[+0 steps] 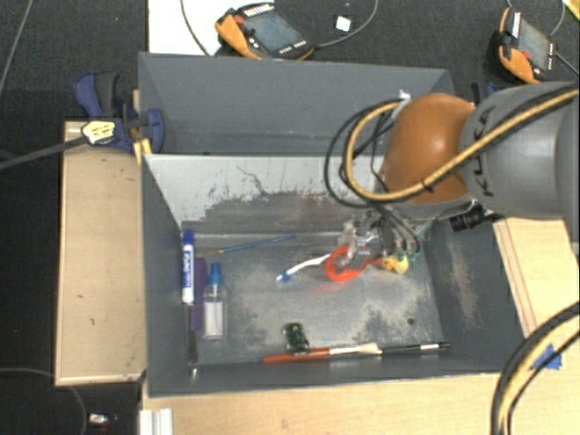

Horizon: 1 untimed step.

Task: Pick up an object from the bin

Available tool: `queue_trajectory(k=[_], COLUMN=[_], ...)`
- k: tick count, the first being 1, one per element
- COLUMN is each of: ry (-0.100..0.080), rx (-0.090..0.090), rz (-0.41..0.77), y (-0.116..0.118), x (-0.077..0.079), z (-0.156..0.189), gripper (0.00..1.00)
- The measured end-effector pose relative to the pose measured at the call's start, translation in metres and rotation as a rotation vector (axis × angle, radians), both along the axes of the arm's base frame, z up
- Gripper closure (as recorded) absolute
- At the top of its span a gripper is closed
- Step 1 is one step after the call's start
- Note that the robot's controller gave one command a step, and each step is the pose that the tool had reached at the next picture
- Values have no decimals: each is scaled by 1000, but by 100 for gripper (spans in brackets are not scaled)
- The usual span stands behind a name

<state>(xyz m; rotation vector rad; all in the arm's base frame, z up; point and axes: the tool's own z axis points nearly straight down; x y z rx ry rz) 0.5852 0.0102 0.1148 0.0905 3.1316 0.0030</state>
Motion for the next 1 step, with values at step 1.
queue_trajectory(k=[1], ry=[-7], rx=[0], rz=[0], y=[0], x=[2], z=[48], gripper=[100])
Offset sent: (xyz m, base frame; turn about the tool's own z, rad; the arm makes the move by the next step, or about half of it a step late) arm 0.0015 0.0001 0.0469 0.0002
